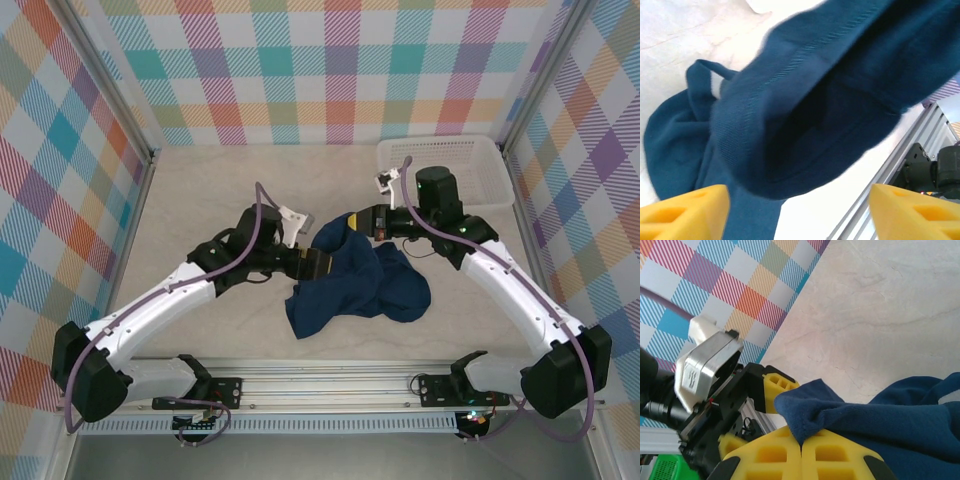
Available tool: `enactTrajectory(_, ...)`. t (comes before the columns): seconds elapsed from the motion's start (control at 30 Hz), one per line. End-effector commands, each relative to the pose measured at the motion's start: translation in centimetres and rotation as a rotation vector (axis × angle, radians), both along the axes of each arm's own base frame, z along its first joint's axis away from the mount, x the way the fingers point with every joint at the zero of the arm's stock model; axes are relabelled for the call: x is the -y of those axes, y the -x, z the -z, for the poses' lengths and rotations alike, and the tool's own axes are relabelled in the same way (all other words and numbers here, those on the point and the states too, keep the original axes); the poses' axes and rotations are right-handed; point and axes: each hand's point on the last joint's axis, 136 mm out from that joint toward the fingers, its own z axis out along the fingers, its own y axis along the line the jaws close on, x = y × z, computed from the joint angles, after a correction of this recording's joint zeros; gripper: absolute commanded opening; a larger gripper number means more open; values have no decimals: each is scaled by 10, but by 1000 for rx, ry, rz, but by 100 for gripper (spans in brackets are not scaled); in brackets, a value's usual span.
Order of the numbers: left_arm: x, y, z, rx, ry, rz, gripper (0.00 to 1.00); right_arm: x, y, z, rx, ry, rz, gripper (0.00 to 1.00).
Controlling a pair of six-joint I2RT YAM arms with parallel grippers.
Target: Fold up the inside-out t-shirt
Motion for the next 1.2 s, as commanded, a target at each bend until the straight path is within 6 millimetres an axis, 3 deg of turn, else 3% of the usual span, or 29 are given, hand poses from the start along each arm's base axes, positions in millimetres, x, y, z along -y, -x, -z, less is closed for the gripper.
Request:
enactTrajectory(0.0,-1,-11,-9,141,-30,0,82,-4,-4,-14,31,-25,5,0)
enactTrajectory(0.1,-3,-16,2,175,-75,4,90,-1,-4,-17,43,-9,10,0)
enactTrajectory(0.23,12,-12,7,194,-13,77,99,0,-4,-19,57,6,10,0)
enactTrajectory(0.4,26,-20,10,229,-5,120,98,-2,-5,-22,57,2,-1,0)
enactTrajectory(0.47,29,-26,8,242,-9,118,88,-2,-6,-20,55,12,0,0)
enactTrajectory(0.6,29,-29,-3,270,4,108,53,3,-7,-17,64,49,19,0)
enactTrajectory(0.73,16,-26,-11,296,-23,79,23,13,-14,-13,88,122,73,0)
enactTrajectory(0.83,1,-26,-29,346,-32,22,5,22,-23,-16,116,166,132,0)
enactTrajectory(0.93,-14,-26,-61,408,12,-59,0,33,-33,-28,167,198,217,0)
enactTrajectory(1.03,-16,-18,-85,442,65,-51,0,43,-39,-48,237,193,285,0)
enactTrajectory(1.17,-11,-18,-79,419,34,-12,0,40,-37,-64,282,141,280,5)
